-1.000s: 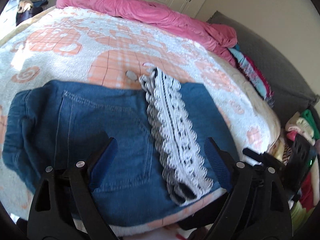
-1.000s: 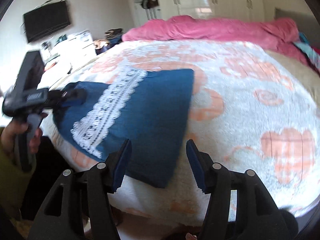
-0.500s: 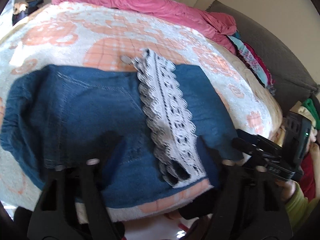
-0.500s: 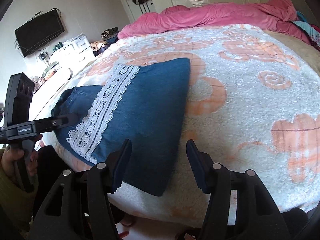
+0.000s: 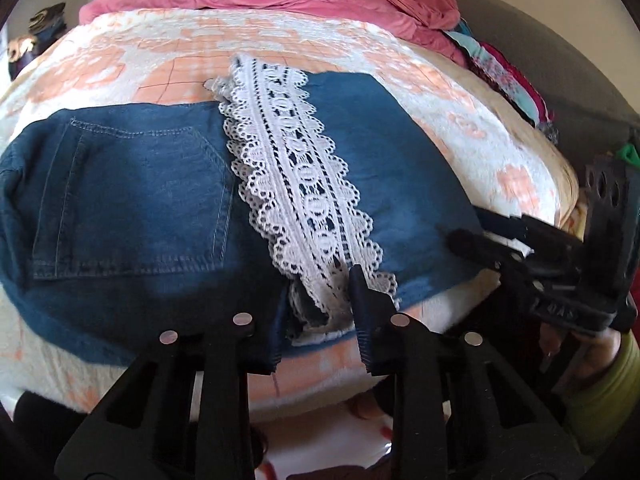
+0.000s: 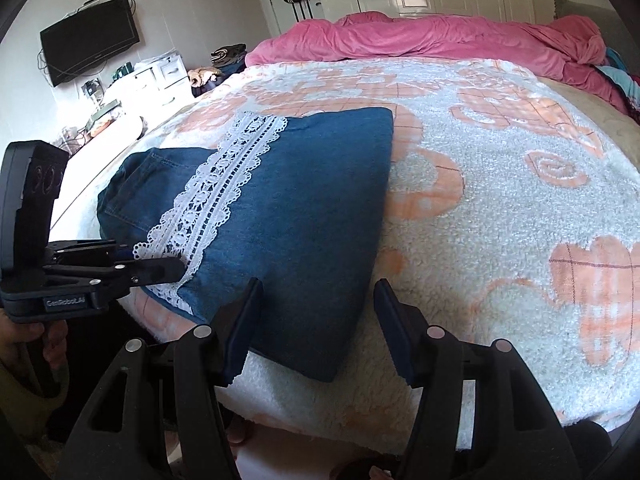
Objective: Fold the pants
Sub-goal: 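Open both tools and release the folded denim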
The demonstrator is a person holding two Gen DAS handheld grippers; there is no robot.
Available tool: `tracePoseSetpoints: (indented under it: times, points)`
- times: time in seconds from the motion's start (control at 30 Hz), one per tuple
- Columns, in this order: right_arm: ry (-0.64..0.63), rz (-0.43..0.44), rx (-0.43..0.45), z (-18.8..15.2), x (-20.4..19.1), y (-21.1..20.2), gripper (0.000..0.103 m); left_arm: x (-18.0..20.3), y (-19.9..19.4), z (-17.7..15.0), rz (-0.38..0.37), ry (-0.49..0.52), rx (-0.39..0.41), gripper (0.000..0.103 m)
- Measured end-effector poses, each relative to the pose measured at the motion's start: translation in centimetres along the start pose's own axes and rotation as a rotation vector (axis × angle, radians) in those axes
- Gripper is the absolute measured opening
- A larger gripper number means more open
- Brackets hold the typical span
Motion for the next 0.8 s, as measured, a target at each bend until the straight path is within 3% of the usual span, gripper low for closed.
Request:
tracePoseSetpoints:
  times: [0.23, 0.3, 0.4, 0.53, 0.6, 0.8]
  points:
    - [-0.062, -0.055, -0.008, -0.5, -0.3, 0.5, 0.056, -0.2, 0.2, -0.2, 0.011, 0.010, -0.008, 0.024]
    - [-0.051, -0.049, -0.007, -0.5, -0.2, 0.4, 0.056, -0.3, -0.1, -0.2, 0.021, 0.009, 0.000, 0.040]
    - [-0.037, -0.043, -0.006, -0.6, 0.0, 0.4, 0.056, -0.4, -0.9, 0.2, 0.033, 0.017, 0.015, 0.055]
    - [-0.025, -0.046, -0.011, -0.6, 0.0, 0.3, 0.056, -0.9, -1.8, 0.5, 0.042, 0.006, 0.037, 0.065]
    - [-0.013, -0.044, -0.013, -0.6, 0.0, 0.2, 0.056, -1.2, -2.4, 0.9, 0.058, -0.004, 0.052, 0.076]
    - [0.040, -0.039, -0.019, -0.4, 0.3, -0.3, 0.057, -2.3, -4.1, 1.3, 0.091, -0.015, 0.089, 0.088]
Point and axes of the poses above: each gripper's, at about its wrist camera, not at the fingertips, and y roughly the way its jaws point, x to its right, z to its top, the point moved 7 cm from there along y, roughly the way its jaws point
